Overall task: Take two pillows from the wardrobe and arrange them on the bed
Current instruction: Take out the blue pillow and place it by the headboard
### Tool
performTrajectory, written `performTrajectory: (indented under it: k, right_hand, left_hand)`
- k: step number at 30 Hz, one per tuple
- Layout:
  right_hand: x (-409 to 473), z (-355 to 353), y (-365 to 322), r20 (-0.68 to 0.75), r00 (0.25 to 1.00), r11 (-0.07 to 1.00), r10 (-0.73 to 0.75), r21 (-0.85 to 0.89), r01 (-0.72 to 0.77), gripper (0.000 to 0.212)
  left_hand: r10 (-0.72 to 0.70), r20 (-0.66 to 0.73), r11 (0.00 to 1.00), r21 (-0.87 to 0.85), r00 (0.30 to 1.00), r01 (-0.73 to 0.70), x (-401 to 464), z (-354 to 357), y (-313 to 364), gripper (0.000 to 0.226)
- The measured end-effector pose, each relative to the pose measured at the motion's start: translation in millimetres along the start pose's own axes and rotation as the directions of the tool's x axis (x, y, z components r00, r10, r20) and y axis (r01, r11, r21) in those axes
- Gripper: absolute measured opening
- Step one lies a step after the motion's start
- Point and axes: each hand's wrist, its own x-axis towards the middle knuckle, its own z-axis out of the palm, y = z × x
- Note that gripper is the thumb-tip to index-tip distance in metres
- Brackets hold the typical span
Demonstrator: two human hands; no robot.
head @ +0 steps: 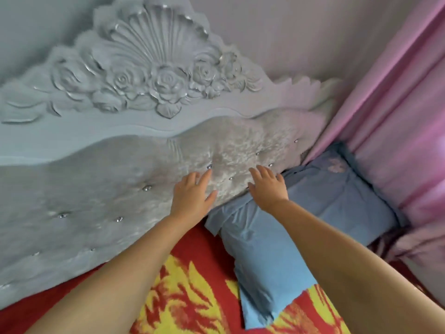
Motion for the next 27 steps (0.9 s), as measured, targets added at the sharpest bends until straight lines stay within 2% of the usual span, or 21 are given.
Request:
performTrajectory:
  k: [4, 9, 12, 16, 20, 27]
  right_hand:
    - [-5, -63, -21, -0.081, 0.995, 0.998, 0.05, 0.052, -0.046, 0.046]
    - [-32, -115, 11, -0.181, 0.961, 0.977, 0.208, 0.082, -0.196, 0.044]
    - [-61, -125, 42, -0.149, 0.926, 0.936, 0.346, 0.126, -0.329, 0.041]
    - [-96, -124, 78, -0.116, 0.897, 0.901, 0.426, 0.139, -0.41, 0.039]
    - [-134, -121, 103, -0.116, 0.908, 0.908, 0.403, 0.177, -0.38, 0.038]
    - [-194, -126, 146, -0.075, 0.959, 0.961, 0.273, 0.056, -0.27, 0.04]
  left_hand:
    - [0.13, 0.017, 0.991, 0.022, 0.991, -0.13, 48, -52, 16, 0.059]
    - [0.307, 0.073, 0.951, -0.042, 0.949, -0.305, 92, -74, 95, 0.057]
    - [0.372, 0.107, 0.928, -0.044, 0.922, -0.369, 99, -75, 136, 0.056]
    - [0.407, 0.124, 0.912, -0.01, 0.905, -0.409, 89, -74, 162, 0.055]
    - [0.359, 0.136, 0.928, 0.053, 0.923, -0.369, 64, -69, 189, 0.055]
    - [0.301, 0.097, 0.949, 0.065, 0.949, -0.308, 2, -53, 253, 0.055]
